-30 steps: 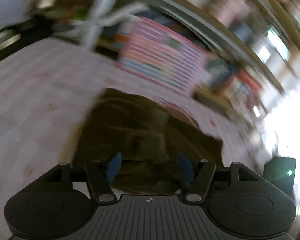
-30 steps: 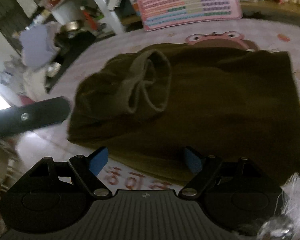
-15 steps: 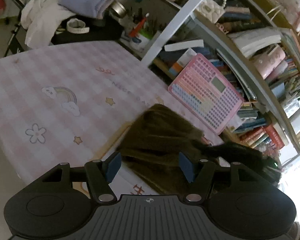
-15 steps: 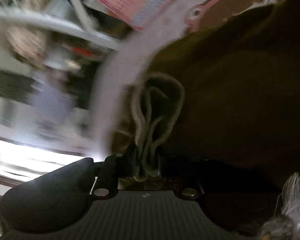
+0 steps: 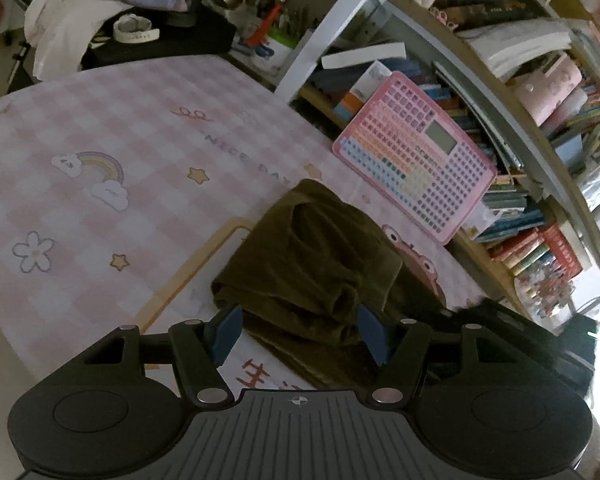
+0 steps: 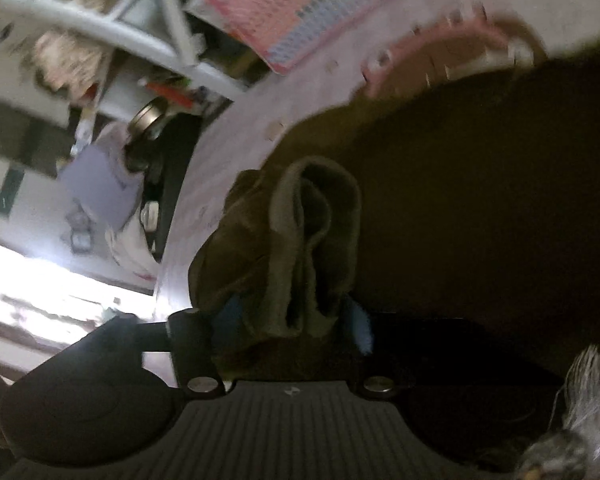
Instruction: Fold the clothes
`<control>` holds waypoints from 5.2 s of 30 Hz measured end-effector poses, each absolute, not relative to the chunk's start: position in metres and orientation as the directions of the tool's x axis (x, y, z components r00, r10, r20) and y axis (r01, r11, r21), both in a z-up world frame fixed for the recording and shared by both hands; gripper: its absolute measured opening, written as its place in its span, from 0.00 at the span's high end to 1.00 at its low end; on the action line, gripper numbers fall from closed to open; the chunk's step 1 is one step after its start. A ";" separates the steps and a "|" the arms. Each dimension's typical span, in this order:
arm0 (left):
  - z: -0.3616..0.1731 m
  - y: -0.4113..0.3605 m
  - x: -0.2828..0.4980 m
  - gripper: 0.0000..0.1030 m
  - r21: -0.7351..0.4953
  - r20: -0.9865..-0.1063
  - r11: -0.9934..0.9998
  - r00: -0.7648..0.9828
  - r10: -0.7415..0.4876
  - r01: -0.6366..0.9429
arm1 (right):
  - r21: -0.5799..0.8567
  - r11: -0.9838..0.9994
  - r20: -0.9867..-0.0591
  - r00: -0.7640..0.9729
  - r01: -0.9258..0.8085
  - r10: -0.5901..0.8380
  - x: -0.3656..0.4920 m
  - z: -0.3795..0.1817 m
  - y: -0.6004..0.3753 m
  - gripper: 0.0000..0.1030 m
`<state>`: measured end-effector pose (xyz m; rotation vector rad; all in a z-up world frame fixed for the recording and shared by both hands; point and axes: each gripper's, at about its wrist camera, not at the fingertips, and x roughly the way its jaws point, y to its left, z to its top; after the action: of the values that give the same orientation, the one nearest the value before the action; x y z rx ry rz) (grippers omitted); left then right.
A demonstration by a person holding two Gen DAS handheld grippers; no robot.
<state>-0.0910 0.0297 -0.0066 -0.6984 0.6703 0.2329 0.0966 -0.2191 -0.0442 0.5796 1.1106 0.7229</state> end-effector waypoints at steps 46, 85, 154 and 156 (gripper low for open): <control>-0.009 -0.015 -0.082 0.18 -0.147 -0.740 0.957 0.669 0.061 -0.250 | 0.128 0.948 -0.672 0.678 -0.292 0.299 -0.043 -0.001 -0.245 0.11; -0.019 0.003 -0.092 0.18 -0.173 -0.748 0.970 0.664 -0.018 -0.169 | 0.067 0.980 -0.712 0.679 -0.190 0.180 -0.089 -0.004 -0.218 0.11; -0.025 -0.209 -0.048 0.18 0.167 -0.764 0.983 0.620 0.178 -0.077 | 0.796 0.597 -0.576 0.180 -0.097 0.797 0.090 -0.054 -0.381 0.83; -0.025 -0.209 -0.047 0.17 0.169 -0.765 0.983 0.618 0.180 -0.076 | 0.796 0.598 -0.577 0.179 -0.097 0.797 0.090 -0.053 -0.380 0.83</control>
<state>-0.0472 -0.2091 -0.0248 0.1246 0.8931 0.1477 0.0902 -0.3803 -0.0535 0.7014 1.2372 0.7108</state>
